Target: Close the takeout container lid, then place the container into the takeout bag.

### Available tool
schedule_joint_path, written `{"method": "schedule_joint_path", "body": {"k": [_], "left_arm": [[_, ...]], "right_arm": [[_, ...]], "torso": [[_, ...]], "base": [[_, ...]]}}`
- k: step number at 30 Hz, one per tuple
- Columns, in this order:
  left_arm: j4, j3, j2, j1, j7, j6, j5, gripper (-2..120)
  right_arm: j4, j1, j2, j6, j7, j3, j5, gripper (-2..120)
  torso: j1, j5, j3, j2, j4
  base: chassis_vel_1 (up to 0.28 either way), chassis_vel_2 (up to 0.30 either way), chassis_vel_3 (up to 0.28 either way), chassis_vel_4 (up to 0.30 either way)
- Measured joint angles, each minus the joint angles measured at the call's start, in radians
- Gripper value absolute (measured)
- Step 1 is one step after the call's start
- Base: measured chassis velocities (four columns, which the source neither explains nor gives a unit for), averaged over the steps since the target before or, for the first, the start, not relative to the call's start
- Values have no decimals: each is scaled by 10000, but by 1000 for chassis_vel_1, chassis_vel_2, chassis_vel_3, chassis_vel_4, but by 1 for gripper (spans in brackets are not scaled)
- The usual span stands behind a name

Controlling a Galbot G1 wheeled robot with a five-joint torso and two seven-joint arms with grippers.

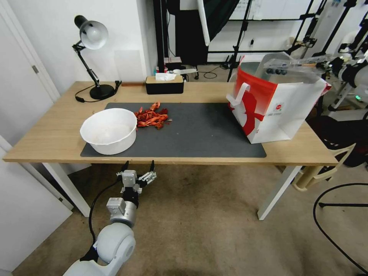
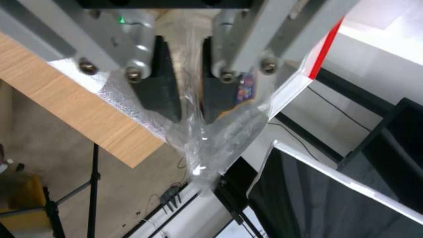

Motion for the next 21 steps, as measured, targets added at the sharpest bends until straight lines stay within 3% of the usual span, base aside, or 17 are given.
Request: {"method": "schedule_joint_path", "body": {"k": [12, 14, 15, 21], "left_arm": [[-37, -38, 18, 14, 15, 7, -25, 100], [-37, -43, 16, 13, 16, 7, -25, 100], [-38, -66, 13, 14, 25, 6, -26, 100], [-63, -120, 16, 10, 133, -11, -67, 100]], "right_arm": [[330, 18, 90, 80, -183, -340, -62, 64], [385, -26, 99, 114, -276, -348, -75, 65], [561, -161, 109, 212, -509, -355, -116, 73], [1578, -860, 84, 651, -1193, -454, -687, 92]], "torso": [[0, 0, 0, 0, -1], [1, 0, 0, 0, -1], [0, 1, 0, 0, -1], [0, 0, 0, 0, -2]], "base": [[0, 0, 0, 0], [0, 0, 0, 0], [0, 0, 0, 0], [0, 0, 0, 0]]}}
